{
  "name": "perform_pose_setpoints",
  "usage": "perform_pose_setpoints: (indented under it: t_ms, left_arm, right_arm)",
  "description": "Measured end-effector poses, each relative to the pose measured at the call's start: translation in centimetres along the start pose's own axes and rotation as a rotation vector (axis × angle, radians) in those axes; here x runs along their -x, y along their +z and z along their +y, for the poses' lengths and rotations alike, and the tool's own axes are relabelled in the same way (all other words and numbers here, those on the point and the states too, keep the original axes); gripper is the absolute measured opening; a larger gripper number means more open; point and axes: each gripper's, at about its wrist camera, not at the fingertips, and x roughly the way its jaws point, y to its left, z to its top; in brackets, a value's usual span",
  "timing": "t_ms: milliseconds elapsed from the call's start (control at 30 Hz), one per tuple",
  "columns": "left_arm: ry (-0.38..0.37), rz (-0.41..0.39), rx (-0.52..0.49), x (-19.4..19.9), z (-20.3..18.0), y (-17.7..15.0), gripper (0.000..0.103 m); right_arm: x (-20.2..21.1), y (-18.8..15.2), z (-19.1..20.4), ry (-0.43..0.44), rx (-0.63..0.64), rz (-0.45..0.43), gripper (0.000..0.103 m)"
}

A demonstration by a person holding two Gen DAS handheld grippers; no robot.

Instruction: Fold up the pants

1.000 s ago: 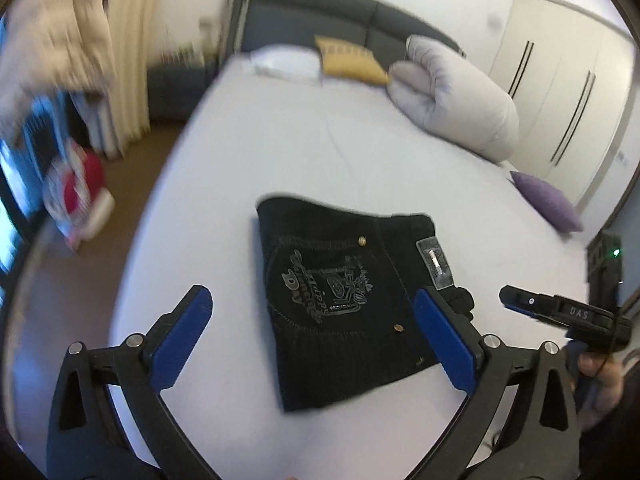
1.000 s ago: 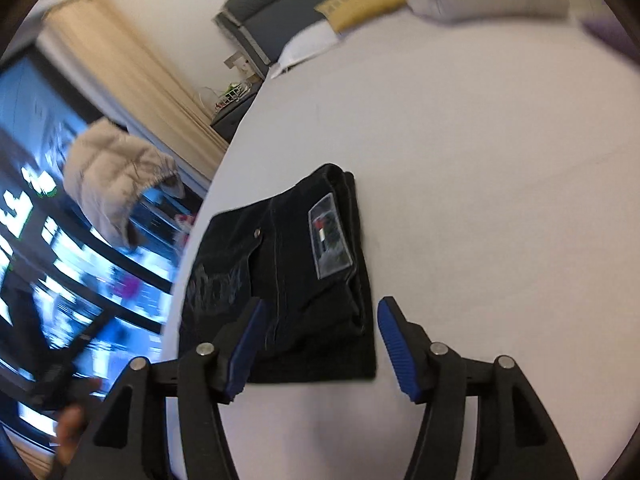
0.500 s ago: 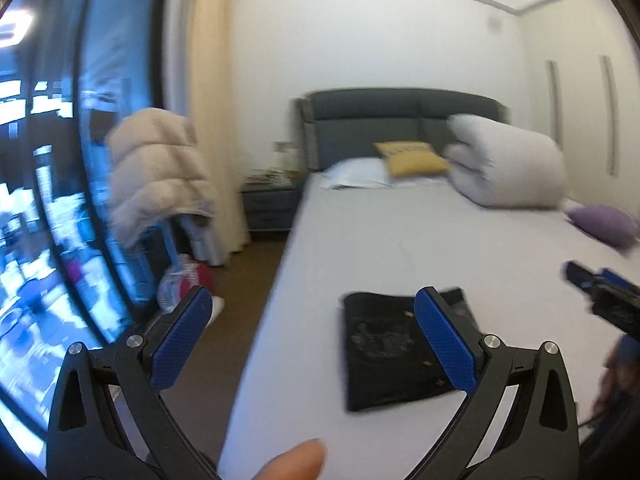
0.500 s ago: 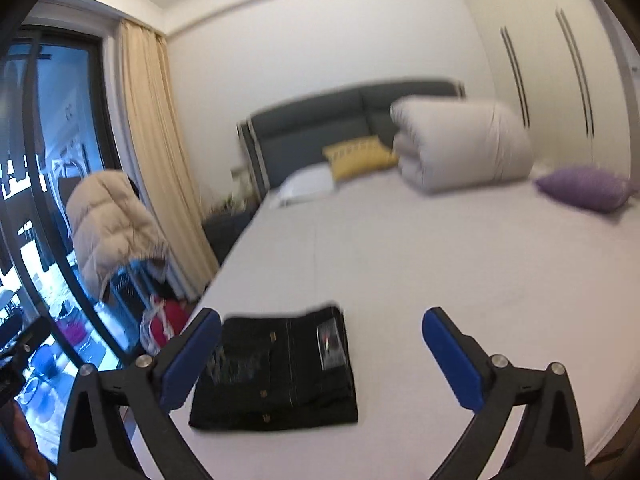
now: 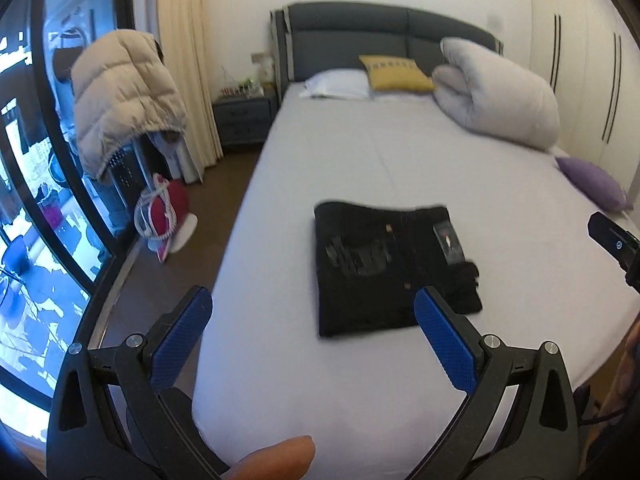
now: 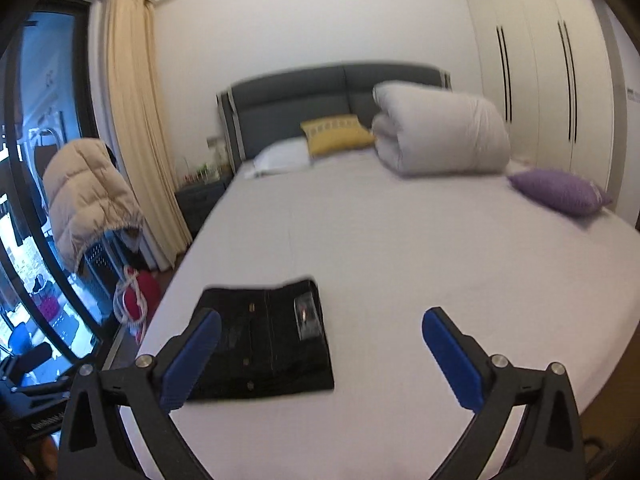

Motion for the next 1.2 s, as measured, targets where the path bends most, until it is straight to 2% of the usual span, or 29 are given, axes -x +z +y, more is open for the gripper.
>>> perform_pose_setpoints:
  t_ms: [233, 400, 800, 1200]
  left_arm:
    - [-0.032, 0.098, 0.002, -4.4, -0.9, -1.1, 0.103]
    - [-0.035, 0.134, 0.007, -6.4, -1.0, -1.8, 0.103]
    - [-0.022, 0.174, 0.019, -8.5, -0.6, -2.7, 0.103]
    - [-0.020, 0.190, 0.026, -9.4, -0.8, -3.2, 0.103]
  right_arm:
    - [-1.3, -2.3, 0.7, -0.011, 0.029, 0.125, 0.103]
    - [-1.8, -3.3, 1.4, -0.011, 0.063, 0.172, 0.103]
    - [-2.8, -4.3, 2.5, -0.008, 0.116, 0.244, 0.103]
    - [-3.2, -4.7, 3.0, -0.003, 0.120, 0.270, 0.103]
